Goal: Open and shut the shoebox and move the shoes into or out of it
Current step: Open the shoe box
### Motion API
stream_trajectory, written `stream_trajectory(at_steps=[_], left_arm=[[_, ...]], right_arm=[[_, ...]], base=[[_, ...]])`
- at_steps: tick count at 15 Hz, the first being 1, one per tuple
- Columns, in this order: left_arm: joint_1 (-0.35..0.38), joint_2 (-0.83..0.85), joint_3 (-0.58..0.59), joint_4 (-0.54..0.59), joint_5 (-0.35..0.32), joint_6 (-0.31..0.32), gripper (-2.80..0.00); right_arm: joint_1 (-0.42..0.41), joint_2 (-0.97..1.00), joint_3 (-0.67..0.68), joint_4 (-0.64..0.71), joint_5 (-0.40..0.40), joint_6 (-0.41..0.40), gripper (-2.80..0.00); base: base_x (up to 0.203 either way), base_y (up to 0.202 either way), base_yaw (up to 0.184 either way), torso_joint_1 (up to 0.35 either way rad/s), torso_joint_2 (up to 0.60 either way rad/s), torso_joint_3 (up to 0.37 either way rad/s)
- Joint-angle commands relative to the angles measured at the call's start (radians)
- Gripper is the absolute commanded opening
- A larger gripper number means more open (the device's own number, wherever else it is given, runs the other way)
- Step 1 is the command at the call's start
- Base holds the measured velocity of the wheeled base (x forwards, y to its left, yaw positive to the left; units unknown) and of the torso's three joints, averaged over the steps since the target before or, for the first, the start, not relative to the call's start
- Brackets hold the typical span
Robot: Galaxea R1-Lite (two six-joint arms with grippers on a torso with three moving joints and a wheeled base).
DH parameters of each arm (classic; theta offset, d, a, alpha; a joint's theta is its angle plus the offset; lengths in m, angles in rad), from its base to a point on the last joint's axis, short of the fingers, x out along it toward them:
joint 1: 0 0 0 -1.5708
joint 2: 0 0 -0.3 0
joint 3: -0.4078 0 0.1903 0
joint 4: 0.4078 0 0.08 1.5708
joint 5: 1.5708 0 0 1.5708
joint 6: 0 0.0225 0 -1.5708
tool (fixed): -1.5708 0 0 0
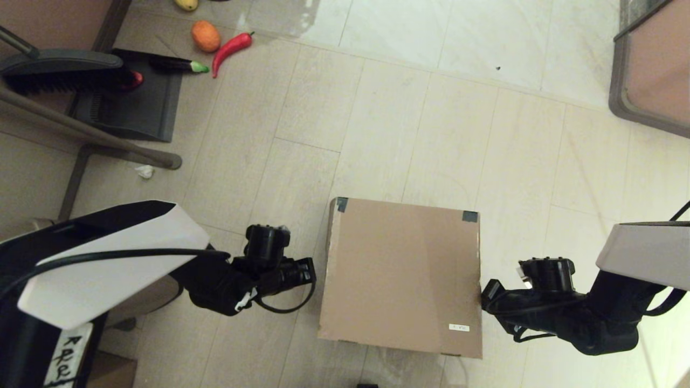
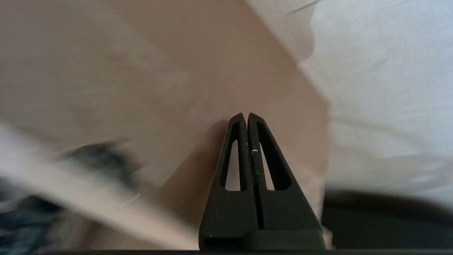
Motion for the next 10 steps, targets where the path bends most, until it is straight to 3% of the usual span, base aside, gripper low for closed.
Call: stream_trajectory(at_steps=[1, 6, 10], left_arm=[[-0.012, -0.039, -0.004, 0.021, -0.001, -0.009, -2.80], [-0.018, -0.119, 0.007, 0.085, -0.001, -0.013, -2.80], [-0.036, -0.171, 0.038, 0.129, 0.003, -0.084, -2.80]], right_arm=[[0.000, -0.056, 0.015, -0.004, 0.024, 0.044, -2.80], [-0.002, -0.131, 0.107, -0.004, 0.057, 0.060, -2.80], [-0.005, -0.154, 0.163, -0.008, 0.071, 0.054, -2.80]], base=[[0.000, 0.000, 0.000, 0.000, 0.00, 0.000], [0.000, 0.000, 0.000, 0.000, 0.00, 0.000], [0.000, 0.000, 0.000, 0.000, 0.00, 0.000]])
